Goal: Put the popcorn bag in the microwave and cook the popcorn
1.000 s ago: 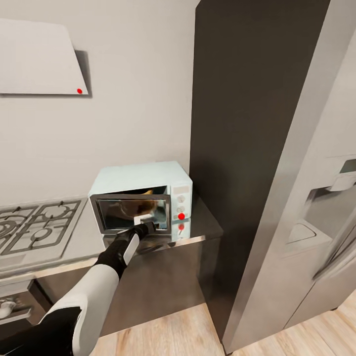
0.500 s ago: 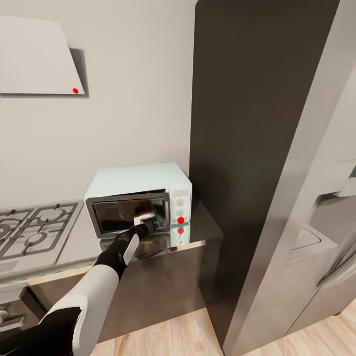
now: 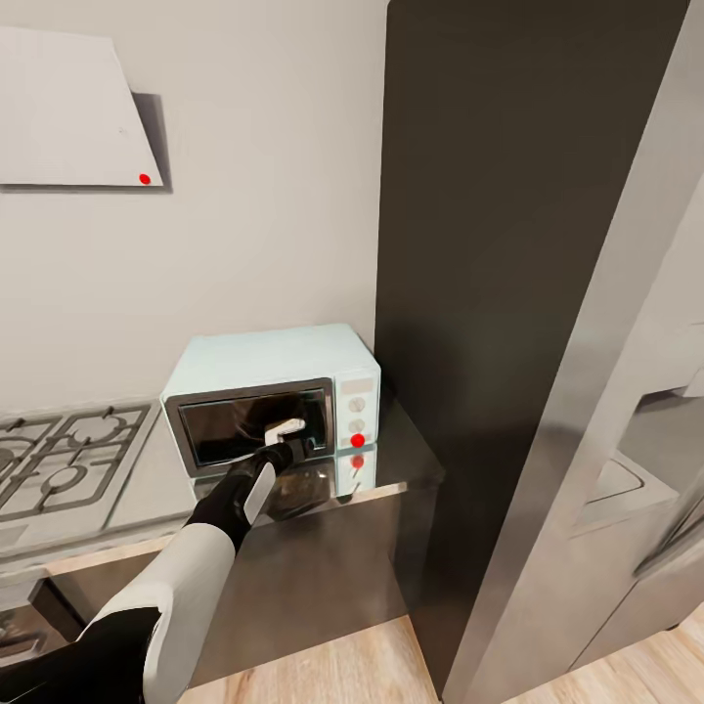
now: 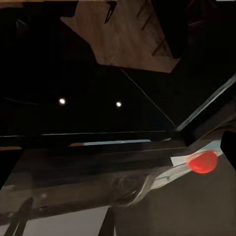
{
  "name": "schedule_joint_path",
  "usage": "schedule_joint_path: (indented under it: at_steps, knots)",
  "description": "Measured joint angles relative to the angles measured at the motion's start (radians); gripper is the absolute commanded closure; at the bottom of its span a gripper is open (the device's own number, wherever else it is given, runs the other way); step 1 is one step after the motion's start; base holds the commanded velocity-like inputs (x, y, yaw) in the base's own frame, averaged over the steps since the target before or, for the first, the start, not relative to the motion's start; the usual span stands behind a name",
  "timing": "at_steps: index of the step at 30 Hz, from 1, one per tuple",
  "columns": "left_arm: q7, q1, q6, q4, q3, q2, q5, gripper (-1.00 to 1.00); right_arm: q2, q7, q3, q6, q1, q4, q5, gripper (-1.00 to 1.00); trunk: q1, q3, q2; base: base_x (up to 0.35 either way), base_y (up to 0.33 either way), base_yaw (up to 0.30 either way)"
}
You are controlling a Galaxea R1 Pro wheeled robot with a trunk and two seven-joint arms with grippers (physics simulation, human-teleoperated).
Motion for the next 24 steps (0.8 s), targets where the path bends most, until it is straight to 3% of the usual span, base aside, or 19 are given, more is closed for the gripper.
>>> schedule_joint_path:
  at_steps: [14, 21, 24]
  knots:
    - [0.0, 0.0, 0.0, 0.0, 0.0, 0.0, 0.001, -1.0, 0.0, 0.0, 0.0, 0.0, 0.0, 0.0, 0.0, -1.0, 0.0, 0.0, 0.0, 0.012, 0.0, 0.0]
    - [-0.001, 0.004, 0.0, -0.006, 0.001, 0.0, 0.001, -1.0, 0.0, 0.001, 0.0, 0.0, 0.0, -0.001, 0.0, -1.0, 0.001, 0.0, 0.0, -0.306, 0.0, 0.0]
    - [-0.006, 0.049, 0.0, -0.066, -0.002, 0.0, 0.0, -1.0, 0.0, 0.001, 0.001, 0.0, 0.0, -0.005, 0.0, -1.0, 0.001, 0.0, 0.0, -0.348, 0.0, 0.0]
